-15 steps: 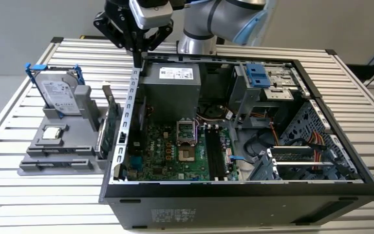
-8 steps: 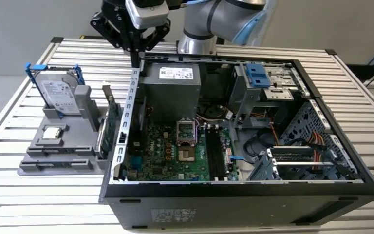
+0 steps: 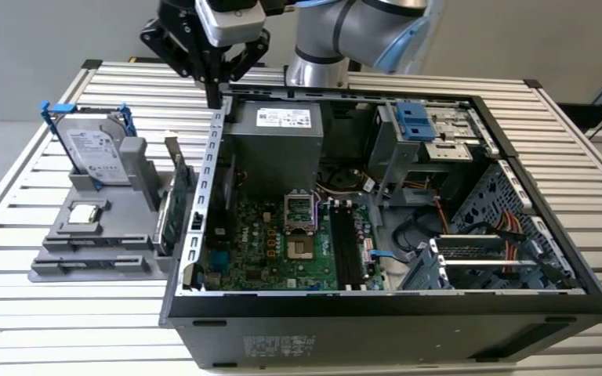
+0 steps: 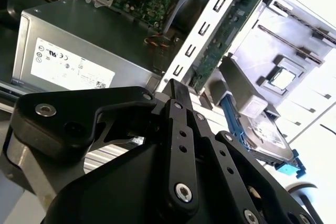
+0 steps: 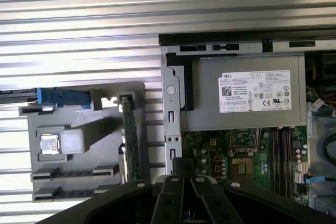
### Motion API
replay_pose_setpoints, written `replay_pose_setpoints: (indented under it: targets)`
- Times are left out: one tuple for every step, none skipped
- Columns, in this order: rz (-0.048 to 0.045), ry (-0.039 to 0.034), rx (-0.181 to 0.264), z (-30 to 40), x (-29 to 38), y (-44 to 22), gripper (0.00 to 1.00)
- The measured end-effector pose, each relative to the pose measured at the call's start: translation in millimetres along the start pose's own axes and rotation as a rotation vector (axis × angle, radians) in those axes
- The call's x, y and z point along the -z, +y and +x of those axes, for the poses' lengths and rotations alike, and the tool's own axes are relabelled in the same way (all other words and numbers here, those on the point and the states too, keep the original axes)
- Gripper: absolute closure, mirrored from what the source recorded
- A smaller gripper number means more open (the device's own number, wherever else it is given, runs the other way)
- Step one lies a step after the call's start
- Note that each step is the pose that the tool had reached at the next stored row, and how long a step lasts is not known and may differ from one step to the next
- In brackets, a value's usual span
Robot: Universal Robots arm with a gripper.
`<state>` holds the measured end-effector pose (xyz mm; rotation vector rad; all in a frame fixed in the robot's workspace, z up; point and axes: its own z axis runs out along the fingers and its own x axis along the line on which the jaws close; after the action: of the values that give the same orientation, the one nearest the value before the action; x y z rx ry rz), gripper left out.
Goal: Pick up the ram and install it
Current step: 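Reach for the ram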
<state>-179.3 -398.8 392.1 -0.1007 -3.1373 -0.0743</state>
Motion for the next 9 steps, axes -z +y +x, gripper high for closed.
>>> replay_pose_setpoints:
  targets:
    - [0.0, 0.0, 0.0, 0.7, 0.0, 0.0, 1.0]
    - [0.0, 0.0, 0.0, 1.3, 0.0, -0.1, 1.0]
    - [0.0, 0.0, 0.0, 2.0, 0.0, -0.1, 1.0]
    - [0.0001, 0.0001, 0.0, 2.6, 0.0, -0.2, 1.0]
    - [0.0001, 0.0001, 0.0, 3.3, 0.1, -0.2, 1.0]
    - [0.0001, 0.0001, 0.0, 4.0, 0.0, -0.3, 1.0]
    - [0.0001, 0.0001, 0.0, 4.8, 0.0, -0.3, 1.0]
    - [0.0001, 0.0001, 0.0, 5.6, 0.0, -0.4, 1.0]
    - [0.0001, 0.0001, 0.0, 6.3, 0.0, -0.4, 1.0]
